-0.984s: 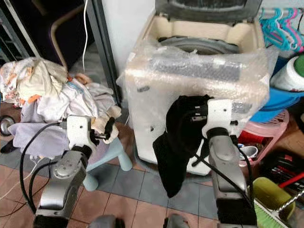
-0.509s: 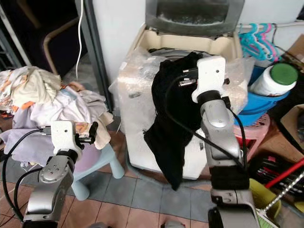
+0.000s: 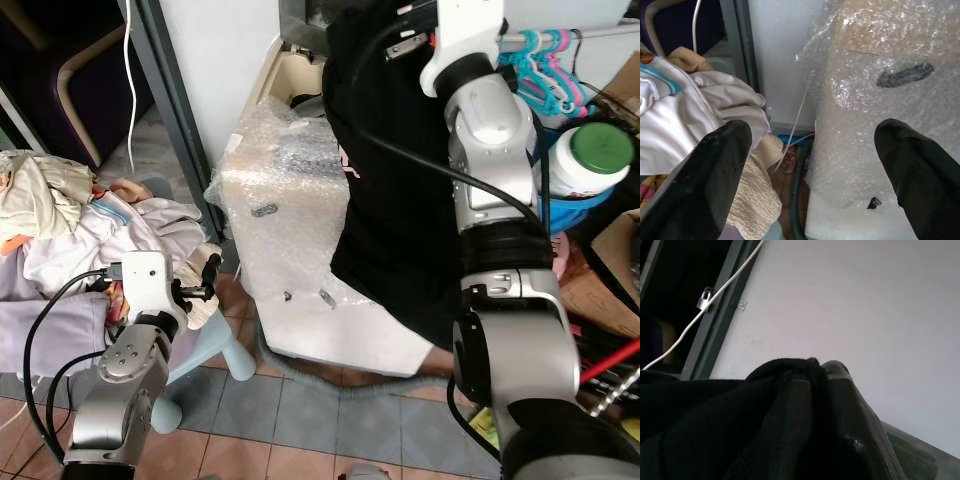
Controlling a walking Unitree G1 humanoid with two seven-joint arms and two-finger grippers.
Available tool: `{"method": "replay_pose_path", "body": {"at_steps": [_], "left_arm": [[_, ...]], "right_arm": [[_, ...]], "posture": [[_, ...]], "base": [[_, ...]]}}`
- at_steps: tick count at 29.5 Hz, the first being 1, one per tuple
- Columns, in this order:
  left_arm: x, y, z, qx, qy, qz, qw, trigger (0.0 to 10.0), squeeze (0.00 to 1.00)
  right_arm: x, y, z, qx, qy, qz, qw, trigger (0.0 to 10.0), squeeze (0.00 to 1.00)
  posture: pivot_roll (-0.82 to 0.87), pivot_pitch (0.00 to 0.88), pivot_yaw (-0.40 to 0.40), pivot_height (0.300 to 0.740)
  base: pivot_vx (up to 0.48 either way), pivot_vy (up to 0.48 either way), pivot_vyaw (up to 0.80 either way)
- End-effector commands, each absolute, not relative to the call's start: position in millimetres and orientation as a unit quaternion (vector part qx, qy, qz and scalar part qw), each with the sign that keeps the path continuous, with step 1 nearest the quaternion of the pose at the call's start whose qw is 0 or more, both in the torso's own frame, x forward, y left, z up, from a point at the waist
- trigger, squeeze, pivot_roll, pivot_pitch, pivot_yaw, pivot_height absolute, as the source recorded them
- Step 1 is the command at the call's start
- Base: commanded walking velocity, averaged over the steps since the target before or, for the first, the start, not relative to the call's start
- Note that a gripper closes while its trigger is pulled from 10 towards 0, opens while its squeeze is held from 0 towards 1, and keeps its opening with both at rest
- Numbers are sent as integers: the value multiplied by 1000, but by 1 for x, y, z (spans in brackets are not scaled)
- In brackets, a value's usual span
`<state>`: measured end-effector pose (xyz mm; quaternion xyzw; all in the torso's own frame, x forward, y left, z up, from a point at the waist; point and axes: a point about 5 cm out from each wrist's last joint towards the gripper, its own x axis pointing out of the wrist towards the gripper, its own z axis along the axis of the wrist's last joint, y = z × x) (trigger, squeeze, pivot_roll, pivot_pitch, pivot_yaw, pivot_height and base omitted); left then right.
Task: Clothes washing
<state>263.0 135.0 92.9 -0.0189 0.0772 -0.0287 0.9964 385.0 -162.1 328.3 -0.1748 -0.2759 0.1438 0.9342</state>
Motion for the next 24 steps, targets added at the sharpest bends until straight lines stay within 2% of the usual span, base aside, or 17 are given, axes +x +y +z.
{"method": "replay_pose_path", "body": {"at_steps": [1, 5, 8, 10, 12, 14, 16, 20, 21, 22, 23, 24], "left_arm": [[263, 139, 92, -16, 78, -20, 997, 10000, 0], [264, 137, 92, -11, 76, -23, 997, 10000, 0], [265, 136, 92, -17, 77, -23, 997, 10000, 0], [265, 135, 92, -18, 77, -23, 997, 10000, 0], [265, 133, 92, -17, 78, -29, 996, 10000, 0], [264, 132, 92, -21, 79, -29, 996, 10000, 0], [262, 132, 91, -23, 81, -26, 996, 10000, 0], [260, 133, 89, -26, 83, -23, 996, 10000, 0], [260, 132, 89, -26, 84, -26, 996, 10000, 0], [260, 131, 89, -25, 85, -28, 996, 10000, 0], [260, 131, 89, -25, 85, -30, 996, 10000, 0], [260, 130, 89, -25, 85, -32, 996, 10000, 0]], "right_arm": [[384, -151, 342, -185, -298, 166, 922, 10000, 0], [392, -149, 370, -184, -313, 172, 916, 10000, 0], [396, -164, 399, -165, -325, 126, 923, 10000, 0], [397, -177, 410, -169, -322, 70, 929, 10000, 0], [395, -206, 427, -140, -313, -24, 939, 10000, 0], [389, -236, 436, -74, -302, -85, 947, 10000, 0], [389, -244, 429, -95, -293, -97, 947, 10000, 0], [402, -240, 393, -109, -227, -60, 966, 10000, 0], [412, -235, 355, -101, -154, -22, 983, 10000, 0], [415, -233, 337, -103, -119, -7, 988, 10000, 627], [416, -231, 326, -104, -99, 1, 990, 10000, 627], [418, -227, 311, -96, -81, 25, 992, 10000, 1000]], "posture": [[-1, 0, -1, 740], [-1, 0, -2, 740], [1, 0, -2, 740], [1, 0, -2, 740], [7, 0, -11, 740], [11, 0, -20, 740], [11, 0, -22, 740], [9, 0, -18, 740], [8, 0, -15, 740], [8, 0, -15, 740], [8, 0, -15, 740], [5, 0, -10, 740]], "base": [[401, 262, 0], [401, 262, 0], [338, 257, 0], [0, 0, 0], [0, 0, 0], [0, 0, 0], [0, 0, 0], [0, 0, 0], [0, 0, 0], [0, 0, 0], [0, 0, 0], [0, 0, 0]]}}
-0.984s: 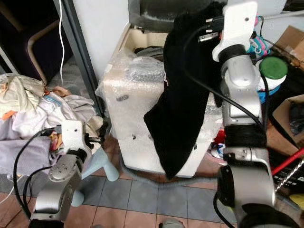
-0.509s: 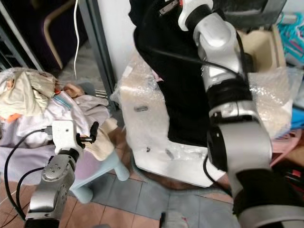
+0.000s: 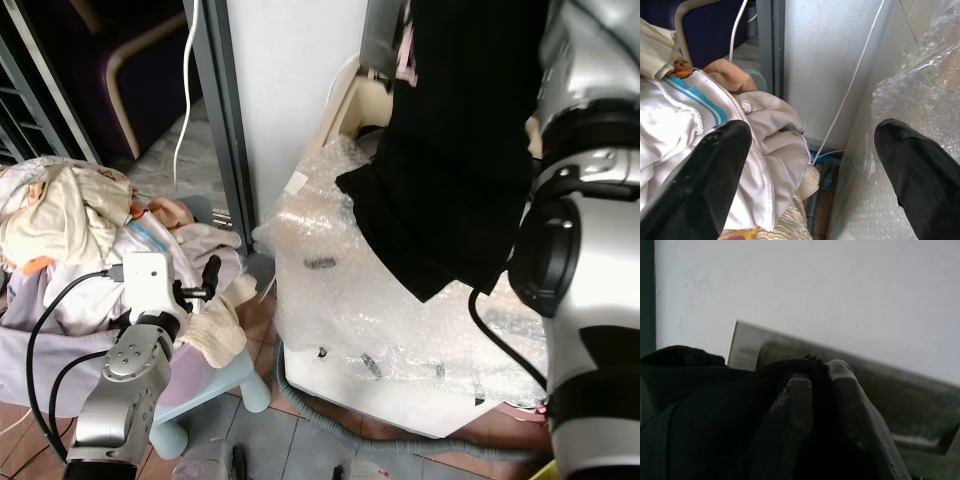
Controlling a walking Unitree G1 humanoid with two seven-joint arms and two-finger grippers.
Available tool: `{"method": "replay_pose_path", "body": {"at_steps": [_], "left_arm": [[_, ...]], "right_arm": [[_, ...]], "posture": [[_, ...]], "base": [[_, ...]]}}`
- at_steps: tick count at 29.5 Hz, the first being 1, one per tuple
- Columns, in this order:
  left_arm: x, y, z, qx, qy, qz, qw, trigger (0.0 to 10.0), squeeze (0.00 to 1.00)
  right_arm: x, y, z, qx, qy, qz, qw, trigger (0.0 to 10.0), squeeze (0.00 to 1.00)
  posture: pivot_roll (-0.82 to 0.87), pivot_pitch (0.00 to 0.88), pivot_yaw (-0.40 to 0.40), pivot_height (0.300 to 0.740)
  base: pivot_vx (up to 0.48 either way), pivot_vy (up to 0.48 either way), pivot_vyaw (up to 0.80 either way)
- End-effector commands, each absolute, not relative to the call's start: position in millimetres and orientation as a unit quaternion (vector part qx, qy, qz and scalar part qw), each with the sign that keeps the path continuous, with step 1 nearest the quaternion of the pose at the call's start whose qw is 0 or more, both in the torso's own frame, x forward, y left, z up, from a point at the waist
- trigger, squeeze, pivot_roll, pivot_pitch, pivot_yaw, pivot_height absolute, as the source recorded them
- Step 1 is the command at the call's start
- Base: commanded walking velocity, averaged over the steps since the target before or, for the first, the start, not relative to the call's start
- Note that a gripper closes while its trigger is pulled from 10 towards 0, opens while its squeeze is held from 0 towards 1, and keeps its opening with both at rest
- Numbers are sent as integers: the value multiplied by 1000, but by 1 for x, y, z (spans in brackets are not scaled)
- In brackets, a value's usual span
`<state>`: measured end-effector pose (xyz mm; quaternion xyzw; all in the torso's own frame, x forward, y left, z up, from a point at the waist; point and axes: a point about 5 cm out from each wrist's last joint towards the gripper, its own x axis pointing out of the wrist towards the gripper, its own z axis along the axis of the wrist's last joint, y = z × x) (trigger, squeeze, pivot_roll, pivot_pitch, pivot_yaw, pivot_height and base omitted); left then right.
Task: Clothes washing
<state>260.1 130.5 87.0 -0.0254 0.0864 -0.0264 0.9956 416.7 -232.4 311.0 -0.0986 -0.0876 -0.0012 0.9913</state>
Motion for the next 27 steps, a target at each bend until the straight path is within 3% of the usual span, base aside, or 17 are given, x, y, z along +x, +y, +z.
{"method": "replay_pose_path", "body": {"at_steps": [1, 6, 11, 14, 19, 27], "left_arm": [[261, 129, 89, -24, 85, -34, 995, 10000, 0], [261, 128, 88, -26, 89, -44, 995, 10000, 0], [261, 129, 86, -25, 96, -35, 994, 10000, 0], [260, 129, 86, -25, 97, -31, 994, 10000, 0], [255, 135, 85, -30, 99, -7, 995, 10000, 0], [253, 138, 84, -23, 102, -2, 994, 10000, 0]], "right_arm": [[418, -222, 295, -98, -63, 49, 992, 10000, 1000], [410, -198, 248, -167, -53, 150, 973, 10000, 1000], [397, -198, 248, -290, -141, 109, 940, 10000, 1000], [390, -196, 246, -276, -164, 106, 941, 10000, 1000], [343, -167, 223, -242, -241, 124, 932, 10000, 1000], [305, -164, 183, -161, -175, 75, 968, 10000, 1000]], "posture": [[5, 0, -10, 740], [-14, 0, 7, 740], [-20, 0, 13, 740], [-17, 0, 8, 740], [-8, 0, -6, 740], [-28, 0, 18, 740]], "base": [[0, 0, 0], [0, 0, 0], [0, 0, 0], [0, 0, 0], [0, 0, 0], [0, 0, 0]]}}
